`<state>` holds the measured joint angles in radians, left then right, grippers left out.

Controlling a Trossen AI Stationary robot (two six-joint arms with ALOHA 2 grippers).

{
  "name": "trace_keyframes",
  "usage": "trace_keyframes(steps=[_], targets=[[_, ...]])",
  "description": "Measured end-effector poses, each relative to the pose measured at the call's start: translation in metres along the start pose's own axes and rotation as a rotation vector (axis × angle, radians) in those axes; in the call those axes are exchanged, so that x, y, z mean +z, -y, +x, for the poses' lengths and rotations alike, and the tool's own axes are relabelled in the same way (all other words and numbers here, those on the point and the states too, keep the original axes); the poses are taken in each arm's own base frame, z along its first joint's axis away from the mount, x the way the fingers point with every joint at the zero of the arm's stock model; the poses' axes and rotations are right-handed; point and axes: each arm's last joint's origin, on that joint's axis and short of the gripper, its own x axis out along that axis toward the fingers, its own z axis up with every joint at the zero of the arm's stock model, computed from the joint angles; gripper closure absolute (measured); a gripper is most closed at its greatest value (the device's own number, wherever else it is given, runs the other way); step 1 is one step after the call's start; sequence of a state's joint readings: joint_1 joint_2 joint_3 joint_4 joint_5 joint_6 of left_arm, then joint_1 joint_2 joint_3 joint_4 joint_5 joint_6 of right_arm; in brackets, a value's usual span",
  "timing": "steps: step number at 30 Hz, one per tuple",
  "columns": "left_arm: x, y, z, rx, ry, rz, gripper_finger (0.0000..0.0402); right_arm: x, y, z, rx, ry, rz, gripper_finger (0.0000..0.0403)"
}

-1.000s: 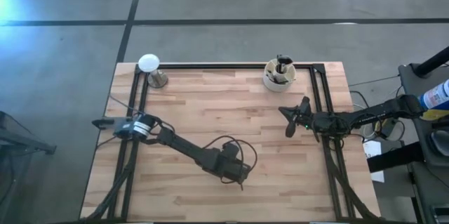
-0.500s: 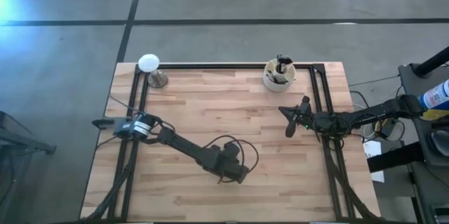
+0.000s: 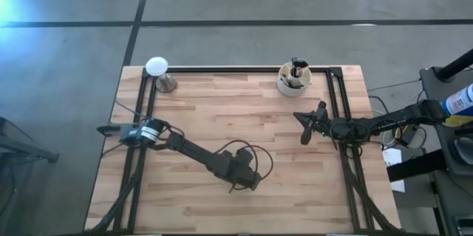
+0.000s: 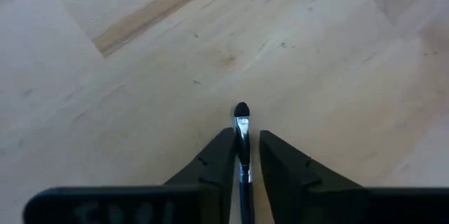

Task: Put items in baskets/containers
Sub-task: Put the black eyeshadow brush into the white pen organizer

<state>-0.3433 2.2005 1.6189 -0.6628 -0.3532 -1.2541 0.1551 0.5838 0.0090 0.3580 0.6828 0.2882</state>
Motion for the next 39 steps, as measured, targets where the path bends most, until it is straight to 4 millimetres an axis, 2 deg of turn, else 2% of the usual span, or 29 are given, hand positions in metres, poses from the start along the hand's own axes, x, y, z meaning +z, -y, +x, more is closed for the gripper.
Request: trace_keyframes(steps=[7,13,16,20,23,28,32,36,39], targets=[[0.002,-0.002,0.001,0.016,0.022,-0.004,0.0323,0.000,0.000,0.000,0.000,0.000,0.000,0.0394],[0.000,-0.007,0.006,0.031,0.024,0.000,0.0383,0.000,0.000,0.000,0.000,0.000,0.000,0.0394],[-0.001,-0.009,0.007,0.040,0.021,0.023,0.0392,0.000,0.000,0.000,0.000,-0.001,0.000,0.0394],[0.004,-0.010,-0.006,0.041,0.042,0.064,0.0393,0.000,0.000,0.000,-0.001,-0.001,-0.001,0.0394],[0.008,-0.019,-0.019,0.100,0.077,0.107,0.0398,0.000,0.000,0.000,0.000,-0.001,-0.001,0.0394],[0.017,-0.032,-0.049,0.051,0.148,0.086,0.0400,-0.001,0.000,0.000,0.000,-0.008,0.007,0.0394],[0.008,-0.051,-0.050,0.034,0.141,0.073,0.0400,-0.002,0.000,0.000,-0.001,-0.015,0.012,0.0394],[0.008,-0.064,-0.064,-0.051,0.206,0.021,0.0400,-0.002,0.000,0.001,-0.002,-0.017,0.013,0.0394],[0.003,-0.077,-0.062,-0.088,0.233,-0.010,0.0400,-0.002,0.000,0.001,-0.002,-0.018,0.012,0.0394]])
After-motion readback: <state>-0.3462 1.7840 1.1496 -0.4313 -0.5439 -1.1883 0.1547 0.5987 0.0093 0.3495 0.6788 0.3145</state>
